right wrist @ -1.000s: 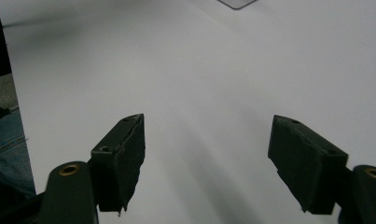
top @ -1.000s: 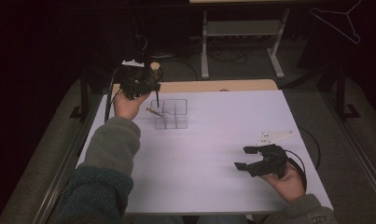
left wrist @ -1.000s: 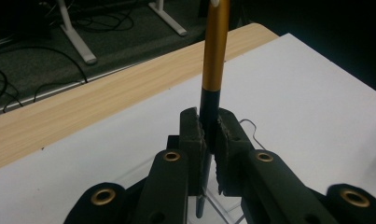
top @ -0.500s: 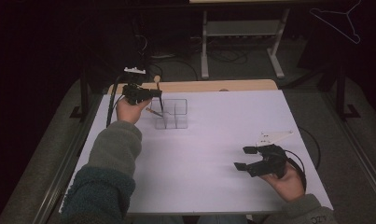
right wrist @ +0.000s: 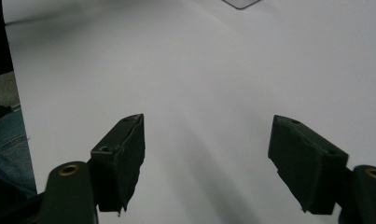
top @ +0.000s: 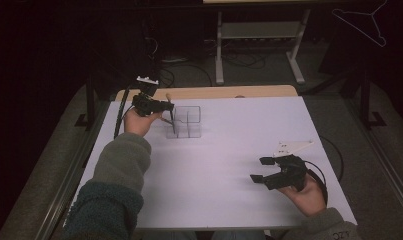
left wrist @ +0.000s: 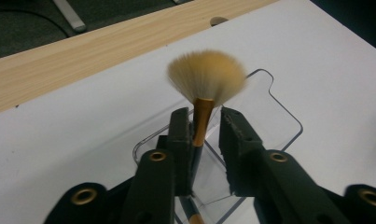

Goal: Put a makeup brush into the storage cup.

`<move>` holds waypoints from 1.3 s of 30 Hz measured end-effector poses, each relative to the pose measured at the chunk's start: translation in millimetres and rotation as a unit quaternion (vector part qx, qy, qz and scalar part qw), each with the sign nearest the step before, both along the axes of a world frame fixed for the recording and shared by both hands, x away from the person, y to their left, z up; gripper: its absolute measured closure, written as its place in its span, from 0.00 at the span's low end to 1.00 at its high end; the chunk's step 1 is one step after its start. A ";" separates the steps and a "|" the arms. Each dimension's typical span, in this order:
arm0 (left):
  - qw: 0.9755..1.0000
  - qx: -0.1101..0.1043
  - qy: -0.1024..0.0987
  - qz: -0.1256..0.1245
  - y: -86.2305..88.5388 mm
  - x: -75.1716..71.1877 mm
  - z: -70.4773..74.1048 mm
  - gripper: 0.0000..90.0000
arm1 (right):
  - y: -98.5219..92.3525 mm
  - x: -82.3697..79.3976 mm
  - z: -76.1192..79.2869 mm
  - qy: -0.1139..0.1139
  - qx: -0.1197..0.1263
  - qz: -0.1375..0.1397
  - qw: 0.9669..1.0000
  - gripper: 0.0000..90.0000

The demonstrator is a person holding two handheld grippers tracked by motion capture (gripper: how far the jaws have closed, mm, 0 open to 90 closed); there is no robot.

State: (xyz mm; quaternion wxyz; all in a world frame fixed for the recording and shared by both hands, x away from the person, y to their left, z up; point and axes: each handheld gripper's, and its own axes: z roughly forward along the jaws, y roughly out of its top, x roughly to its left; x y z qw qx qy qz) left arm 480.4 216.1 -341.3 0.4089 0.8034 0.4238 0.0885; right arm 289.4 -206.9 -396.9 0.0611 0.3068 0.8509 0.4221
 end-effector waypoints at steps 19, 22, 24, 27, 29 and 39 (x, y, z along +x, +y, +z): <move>1.000 0.010 -0.023 -0.016 6.8 -23.1 23.9 0.69 | -2.9 1.4 0.7 -0.010 -0.002 -0.023 1.000 0.27; 1.000 0.007 -0.027 -0.015 8.5 -27.9 25.8 0.67 | -3.9 1.3 1.1 -0.013 -0.004 -0.029 0.999 0.26; 0.999 0.008 -0.029 -0.013 9.9 -31.2 26.7 0.65 | -4.6 1.0 1.5 -0.013 -0.004 -0.035 0.999 0.26; 0.999 0.007 -0.031 -0.011 13.1 -35.3 28.0 0.58 | -6.2 1.7 1.6 -0.019 -0.006 -0.043 0.999 0.25; 0.999 0.001 -0.031 -0.009 14.8 -38.5 28.5 0.56 | -6.9 2.1 1.4 -0.020 -0.009 -0.049 0.999 0.24; 0.999 0.006 -0.037 -0.017 21.0 -54.3 31.6 0.48 | -8.6 3.8 2.4 -0.022 -0.012 -0.062 0.998 0.22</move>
